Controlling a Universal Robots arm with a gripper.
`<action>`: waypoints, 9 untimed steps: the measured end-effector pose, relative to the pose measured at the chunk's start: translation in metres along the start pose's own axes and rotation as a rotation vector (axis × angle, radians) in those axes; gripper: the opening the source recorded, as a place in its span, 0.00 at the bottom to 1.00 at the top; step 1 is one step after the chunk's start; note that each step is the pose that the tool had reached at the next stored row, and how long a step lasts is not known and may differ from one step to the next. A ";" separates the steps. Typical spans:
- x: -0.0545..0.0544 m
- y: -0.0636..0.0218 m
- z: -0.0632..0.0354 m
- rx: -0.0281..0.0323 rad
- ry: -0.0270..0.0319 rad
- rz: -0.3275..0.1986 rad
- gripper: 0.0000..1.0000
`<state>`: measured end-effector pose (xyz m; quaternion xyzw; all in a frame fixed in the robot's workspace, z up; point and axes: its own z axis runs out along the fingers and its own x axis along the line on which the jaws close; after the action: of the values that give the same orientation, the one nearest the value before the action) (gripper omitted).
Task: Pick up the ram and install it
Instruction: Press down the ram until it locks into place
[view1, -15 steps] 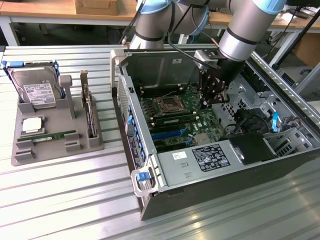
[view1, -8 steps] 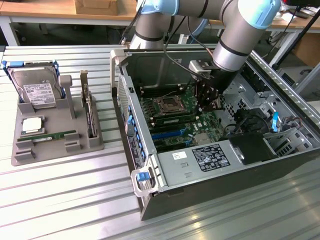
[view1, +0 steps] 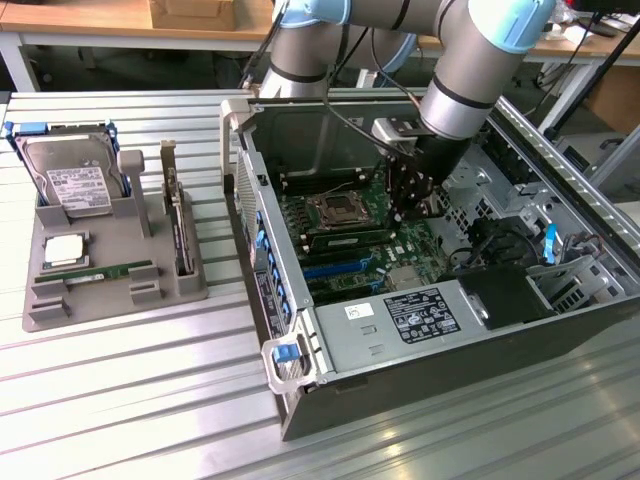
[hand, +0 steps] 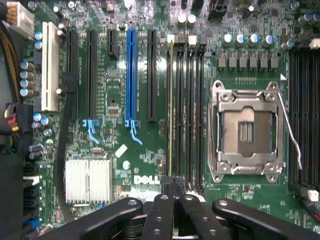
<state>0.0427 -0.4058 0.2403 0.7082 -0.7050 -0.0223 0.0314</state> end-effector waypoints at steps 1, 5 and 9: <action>0.000 0.0062 0.0005 0.0009 0.0000 0.000 0.10; 0.000 0.0268 0.0023 0.0032 -0.0003 0.000 0.10; 0.000 0.0646 0.0062 0.0051 0.0000 0.000 0.10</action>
<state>-0.0222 -0.4058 0.2390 0.7082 -0.7051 -0.0205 0.0296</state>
